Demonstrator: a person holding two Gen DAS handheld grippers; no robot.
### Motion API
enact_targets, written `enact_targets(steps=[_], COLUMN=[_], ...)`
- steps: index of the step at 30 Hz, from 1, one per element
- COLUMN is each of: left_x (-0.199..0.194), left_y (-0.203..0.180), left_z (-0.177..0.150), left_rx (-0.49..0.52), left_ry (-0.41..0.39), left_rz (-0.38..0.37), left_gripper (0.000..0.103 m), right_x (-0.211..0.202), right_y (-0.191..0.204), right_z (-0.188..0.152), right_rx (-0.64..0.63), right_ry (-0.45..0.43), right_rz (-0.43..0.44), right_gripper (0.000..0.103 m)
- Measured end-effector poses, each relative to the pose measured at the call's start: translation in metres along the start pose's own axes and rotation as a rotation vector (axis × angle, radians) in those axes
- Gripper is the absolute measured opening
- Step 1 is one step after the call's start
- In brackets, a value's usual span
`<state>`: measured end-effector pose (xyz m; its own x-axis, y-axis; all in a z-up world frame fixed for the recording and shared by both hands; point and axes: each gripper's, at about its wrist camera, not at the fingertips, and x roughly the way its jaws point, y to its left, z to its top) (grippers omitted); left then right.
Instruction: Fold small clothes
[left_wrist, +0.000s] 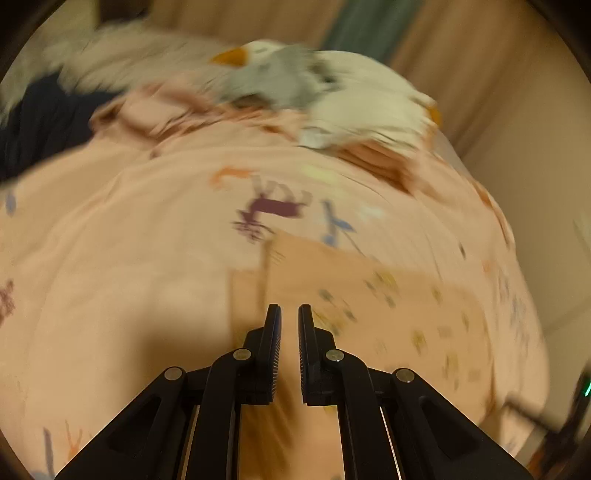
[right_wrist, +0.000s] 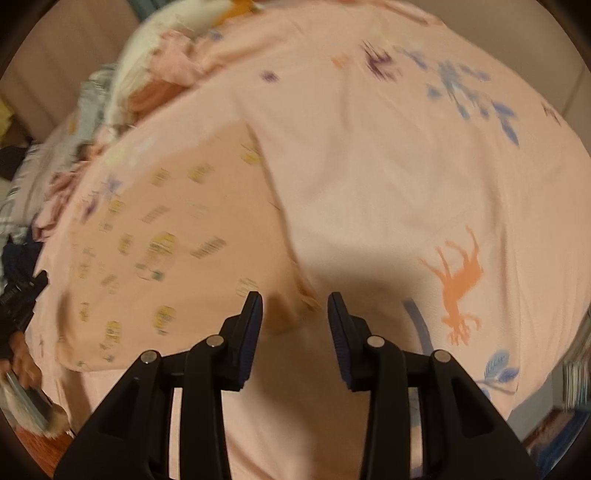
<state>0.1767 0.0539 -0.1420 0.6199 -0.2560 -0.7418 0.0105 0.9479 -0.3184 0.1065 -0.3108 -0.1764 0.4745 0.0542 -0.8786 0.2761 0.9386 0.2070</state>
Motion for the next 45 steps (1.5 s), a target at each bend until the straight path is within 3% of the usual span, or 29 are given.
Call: enact_targets(steps=[4, 6, 7, 8, 10, 12, 16, 18, 22, 24, 28, 32, 37, 40, 45], left_x=[0.011, 0.025, 0.028, 0.022, 0.015, 0.013, 0.000, -0.003, -0.001, -0.002, -0.011, -0.022, -0.029, -0.031, -0.027], left_y=[-0.009, 0.002, 0.010, 0.016, 0.025, 0.031, 0.022, 0.014, 0.007, 0.010, 0.015, 0.021, 0.035, 0.034, 0.026], left_z=[-0.045, -0.066, -0.076, -0.082, -0.085, -0.086, -0.091, -0.094, -0.101, -0.101, -0.102, -0.106, -0.109, -0.110, -0.111], left_rx=[0.027, 0.009, -0.009, -0.014, -0.073, -0.129, -0.089, -0.027, 0.003, -0.006, -0.022, -0.018, -0.091, -0.084, -0.058], left_ry=[0.120, 0.191, 0.193, 0.147, 0.155, 0.157, 0.151, 0.142, 0.146, 0.152, 0.163, 0.154, 0.155, 0.137, 0.139], left_rz=[-0.036, 0.039, 0.044, 0.015, -0.012, -0.026, 0.040, 0.095, 0.129, 0.133, 0.158, 0.265, 0.255, 0.293, 0.286], left_gripper=[0.003, 0.003, 0.003, 0.003, 0.003, 0.003, 0.003, 0.003, 0.003, 0.003, 0.003, 0.021, 0.032, 0.043, 0.057], right_x=[0.014, 0.036, 0.043, 0.047, 0.040, 0.038, 0.025, 0.019, 0.033, 0.045, 0.039, 0.040, 0.043, 0.044, 0.044], right_y=[0.026, 0.029, 0.028, 0.027, 0.026, 0.026, 0.025, 0.036, 0.057, 0.058, 0.059, 0.052, 0.050, 0.053, 0.050], right_z=[-0.003, -0.013, -0.019, -0.025, -0.035, -0.037, -0.032, -0.028, -0.028, -0.035, -0.040, -0.034, -0.040, -0.044, -0.046], right_rx=[-0.095, -0.096, -0.088, -0.081, -0.094, -0.105, -0.044, -0.077, -0.134, -0.139, -0.166, -0.123, -0.113, -0.143, -0.136], right_ry=[-0.002, 0.083, 0.114, 0.116, 0.075, 0.099, 0.082, 0.048, 0.058, 0.107, 0.104, 0.116, 0.133, 0.137, 0.139], right_rz=[0.080, 0.054, 0.026, 0.005, 0.009, -0.004, 0.075, 0.109, 0.035, 0.017, 0.013, 0.036, 0.041, 0.038, 0.046], right_gripper=[0.037, 0.032, 0.030, 0.028, 0.028, 0.028, 0.032, 0.032, 0.032, 0.031, 0.032, 0.032, 0.033, 0.038, 0.041])
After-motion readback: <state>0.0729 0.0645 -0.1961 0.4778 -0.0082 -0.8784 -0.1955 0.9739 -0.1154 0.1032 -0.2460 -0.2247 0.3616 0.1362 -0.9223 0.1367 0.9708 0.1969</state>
